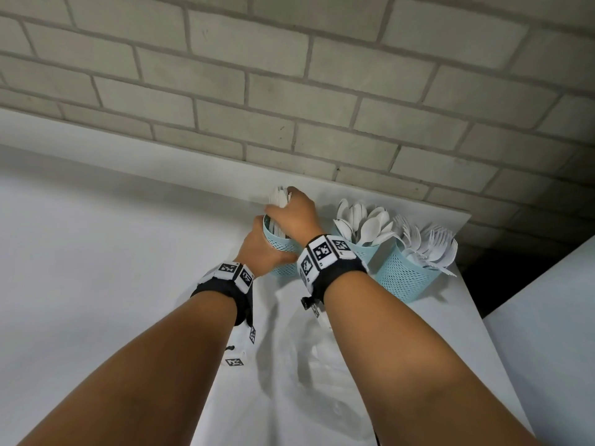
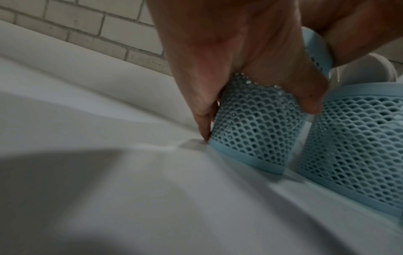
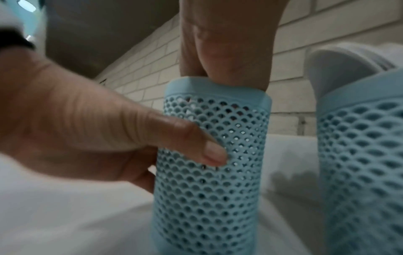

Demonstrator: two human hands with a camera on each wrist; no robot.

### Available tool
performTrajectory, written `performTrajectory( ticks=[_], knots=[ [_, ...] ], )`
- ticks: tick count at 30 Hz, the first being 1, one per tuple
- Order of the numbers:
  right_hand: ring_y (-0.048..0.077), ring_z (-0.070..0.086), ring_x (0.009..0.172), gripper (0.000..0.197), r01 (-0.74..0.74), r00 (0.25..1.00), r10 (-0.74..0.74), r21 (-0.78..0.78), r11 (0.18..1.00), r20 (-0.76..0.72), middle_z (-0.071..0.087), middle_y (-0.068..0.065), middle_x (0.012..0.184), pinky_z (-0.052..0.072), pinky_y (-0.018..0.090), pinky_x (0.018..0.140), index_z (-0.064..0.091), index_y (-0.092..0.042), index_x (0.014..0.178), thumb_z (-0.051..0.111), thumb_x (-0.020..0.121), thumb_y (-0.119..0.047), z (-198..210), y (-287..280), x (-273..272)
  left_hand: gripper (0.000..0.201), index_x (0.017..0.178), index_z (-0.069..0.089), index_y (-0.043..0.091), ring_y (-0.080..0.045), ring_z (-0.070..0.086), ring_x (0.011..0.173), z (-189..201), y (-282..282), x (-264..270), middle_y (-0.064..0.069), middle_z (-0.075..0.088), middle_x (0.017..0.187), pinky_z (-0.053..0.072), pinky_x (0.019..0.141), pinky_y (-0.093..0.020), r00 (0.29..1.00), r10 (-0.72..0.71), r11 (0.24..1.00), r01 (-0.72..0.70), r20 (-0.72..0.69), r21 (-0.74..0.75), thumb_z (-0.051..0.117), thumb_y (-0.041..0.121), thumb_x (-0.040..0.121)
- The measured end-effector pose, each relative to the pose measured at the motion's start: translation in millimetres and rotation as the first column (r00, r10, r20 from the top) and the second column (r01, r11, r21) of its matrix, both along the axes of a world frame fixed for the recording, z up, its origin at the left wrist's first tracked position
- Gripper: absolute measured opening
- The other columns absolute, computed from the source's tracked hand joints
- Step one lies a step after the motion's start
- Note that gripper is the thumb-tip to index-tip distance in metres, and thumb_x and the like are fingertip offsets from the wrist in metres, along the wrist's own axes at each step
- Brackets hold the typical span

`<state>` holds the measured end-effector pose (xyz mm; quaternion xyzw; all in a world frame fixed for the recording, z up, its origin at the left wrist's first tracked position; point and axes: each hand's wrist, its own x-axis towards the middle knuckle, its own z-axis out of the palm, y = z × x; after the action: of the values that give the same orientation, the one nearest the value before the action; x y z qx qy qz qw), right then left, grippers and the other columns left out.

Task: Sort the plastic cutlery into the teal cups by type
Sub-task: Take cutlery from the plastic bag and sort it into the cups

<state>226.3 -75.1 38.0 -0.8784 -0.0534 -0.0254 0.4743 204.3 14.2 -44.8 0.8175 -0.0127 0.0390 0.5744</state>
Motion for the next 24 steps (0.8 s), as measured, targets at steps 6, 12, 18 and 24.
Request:
performTrajectory(
  ticks=[6, 12, 18, 24],
  knots=[
    [0.023, 0.066, 0.076, 0.024, 0.146, 0.986, -0.166, 0.385, 0.911, 0.019, 0.067, 0.008, 0.086, 0.057, 0.035, 0.075, 0.053, -0.014, 0.095, 0.07, 0.08, -0.023, -1, -8, 1, 0.103, 0.134, 0.032, 0.012, -0.016, 0.054, 0.113, 0, 0, 1, 0.0, 0.052, 0.125, 0.046, 0.097, -0.034, 0.999, -0.011, 1.0, 0.011, 0.049, 0.005, 0.092, 0.025, 0.051],
    [0.022, 0.054, 0.109, 0.077, 0.204, 0.953, -0.273, 0.39, 0.898, 0.131, 0.054, 0.01, 0.12, 0.047, 0.029, 0.093, 0.036, -0.014, 0.134, 0.08, 0.072, -0.023, -5, 1, -5, 0.098, 0.133, 0.033, 0.01, -0.017, 0.057, 0.109, 2, -1, 0, 0.001, 0.053, 0.118, 0.047, 0.094, -0.033, 1.0, -0.01, 1.0, 0.01, 0.017, -0.007, 0.09, 0.024, 0.054],
    [0.028, 0.044, 0.13, 0.116, 0.247, 0.958, -0.27, 0.204, 0.947, 0.096, 0.039, 0.016, 0.142, 0.04, 0.037, 0.105, 0.0, -0.014, 0.15, 0.081, 0.068, -0.015, -5, 6, 0, 0.098, 0.13, 0.032, 0.008, -0.022, 0.058, 0.106, 5, -2, -3, -0.007, 0.056, 0.119, 0.048, 0.092, -0.035, 1.0, -0.01, 1.0, 0.01, 0.015, -0.022, 0.089, 0.026, 0.053],
    [0.026, 0.05, 0.126, 0.115, 0.172, 0.984, -0.175, 0.091, 0.981, 0.024, 0.044, 0.01, 0.143, 0.042, 0.036, 0.102, -0.009, -0.018, 0.15, 0.077, 0.074, -0.027, -4, 5, 2, 0.099, 0.131, 0.032, 0.005, -0.021, 0.058, 0.104, 6, -1, -5, -0.004, 0.055, 0.115, 0.047, 0.09, -0.032, 0.999, -0.016, 0.999, 0.017, 0.028, -0.035, 0.086, 0.029, 0.052]
  ],
)
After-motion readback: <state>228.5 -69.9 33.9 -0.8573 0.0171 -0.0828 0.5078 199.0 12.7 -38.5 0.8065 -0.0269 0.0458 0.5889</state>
